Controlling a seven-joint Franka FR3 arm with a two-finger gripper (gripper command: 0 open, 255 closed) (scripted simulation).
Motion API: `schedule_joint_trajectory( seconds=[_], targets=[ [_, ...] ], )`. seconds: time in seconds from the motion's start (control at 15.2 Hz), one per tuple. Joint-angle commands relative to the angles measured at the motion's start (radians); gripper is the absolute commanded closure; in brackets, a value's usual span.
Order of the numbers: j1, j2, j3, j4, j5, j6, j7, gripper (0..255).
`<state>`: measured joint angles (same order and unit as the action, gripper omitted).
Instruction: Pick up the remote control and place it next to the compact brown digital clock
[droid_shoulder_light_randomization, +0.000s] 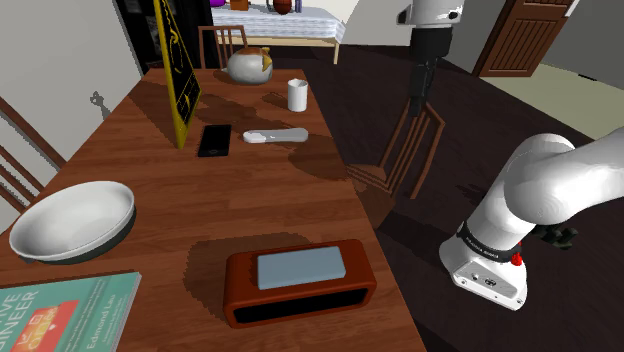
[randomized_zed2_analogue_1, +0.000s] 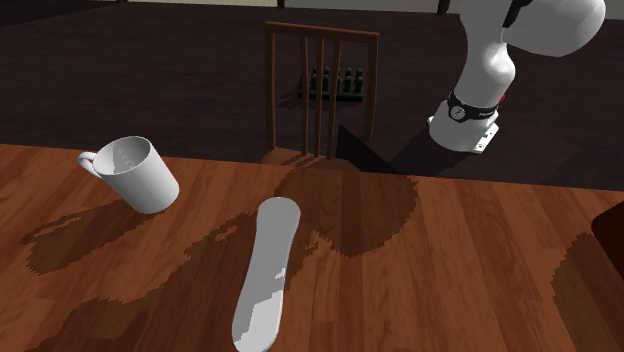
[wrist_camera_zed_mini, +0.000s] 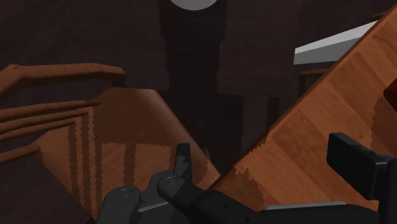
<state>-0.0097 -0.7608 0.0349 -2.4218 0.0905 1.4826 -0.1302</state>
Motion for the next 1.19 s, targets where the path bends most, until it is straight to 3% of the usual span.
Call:
schedule_joint_trajectory(
  seconds=[0.0,0.53,1.12],
  targets=[
    [0.0,0.0,0.0,0.0,0.0,0.0,0.0,0],
    [0.024,0.268,-0.025,0.059,-0.049,0.246,-0.157,0],
    [0.05,0.592,-0.031,0.227,-0.079,0.45,-0.308,0]
  ],
)
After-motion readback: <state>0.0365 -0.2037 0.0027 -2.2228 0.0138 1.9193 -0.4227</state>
